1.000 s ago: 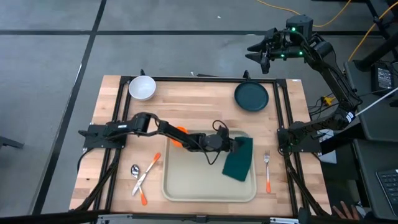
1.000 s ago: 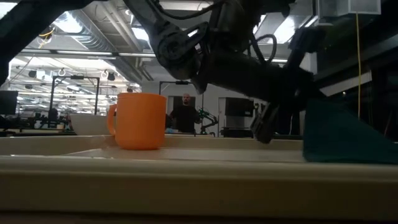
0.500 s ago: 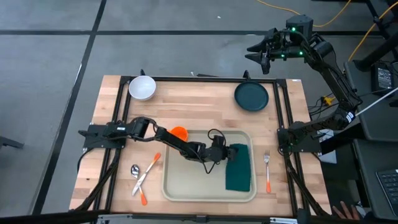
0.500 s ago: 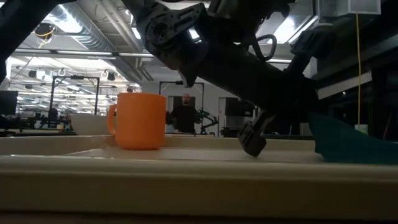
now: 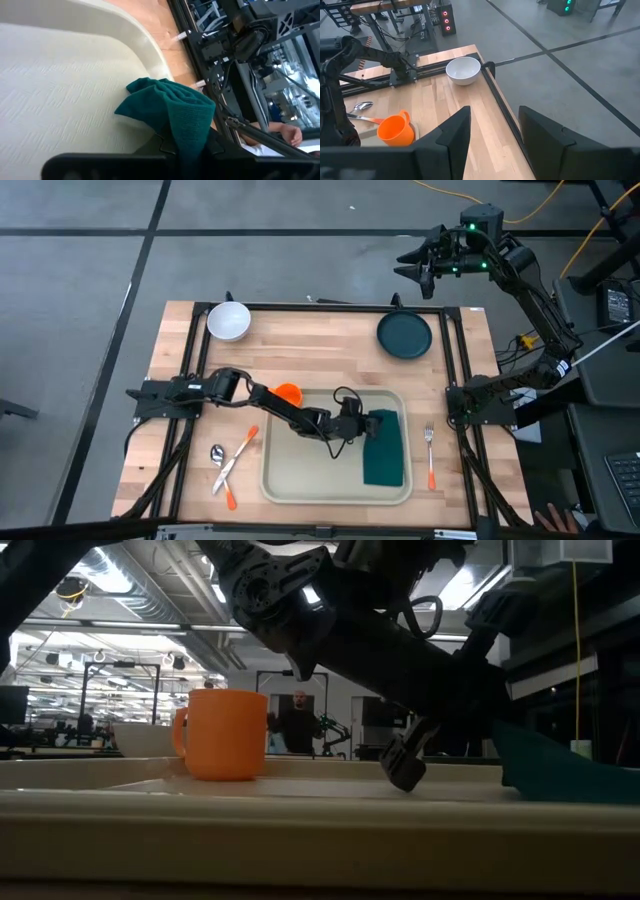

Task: Set up tray
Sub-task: Put the green napkin on the serving tray to the right of the orange mug

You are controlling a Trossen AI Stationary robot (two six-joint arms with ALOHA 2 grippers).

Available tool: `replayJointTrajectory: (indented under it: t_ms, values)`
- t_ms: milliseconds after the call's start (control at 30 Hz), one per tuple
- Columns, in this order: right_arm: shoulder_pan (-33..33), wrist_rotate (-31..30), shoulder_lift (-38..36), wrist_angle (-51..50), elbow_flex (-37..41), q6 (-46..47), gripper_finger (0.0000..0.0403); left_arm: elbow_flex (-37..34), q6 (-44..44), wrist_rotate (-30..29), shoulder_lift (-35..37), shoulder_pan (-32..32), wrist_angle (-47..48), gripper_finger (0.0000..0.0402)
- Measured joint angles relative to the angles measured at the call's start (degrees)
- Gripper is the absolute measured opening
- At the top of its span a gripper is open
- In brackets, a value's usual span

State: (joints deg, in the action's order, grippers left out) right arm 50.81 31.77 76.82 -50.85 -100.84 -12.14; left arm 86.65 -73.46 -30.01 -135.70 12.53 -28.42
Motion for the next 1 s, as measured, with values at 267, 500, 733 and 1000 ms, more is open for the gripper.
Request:
replayJointTrajectory:
  t_ms: [267, 500, 733, 1000]
  values:
    - [0.0, 0.0, 0.0, 0.02, 0.02, 0.02, 0.0172, 0.0, -0.39, 0.23, 0.0, -0.33, -0.04, 0.0038]
    - [0.0, 0.0, 0.01, 0.02, 0.0, -0.02, 0.0172, 0.0, -0.93, 0.52, 0.0, -0.55, -0.11, 0.0063]
    - [0.0, 0.0, 0.0, 0.47, 0.0, -0.06, 0.0172, 0.01, -0.98, 1.87, 0.0, -0.92, -0.12, 0.0096]
    - [0.0, 0.0, 0.01, 0.46, 0.01, -0.09, 0.0172, 0.04, -0.77, 4.57, 0.0, -1.17, -0.11, 0.0124]
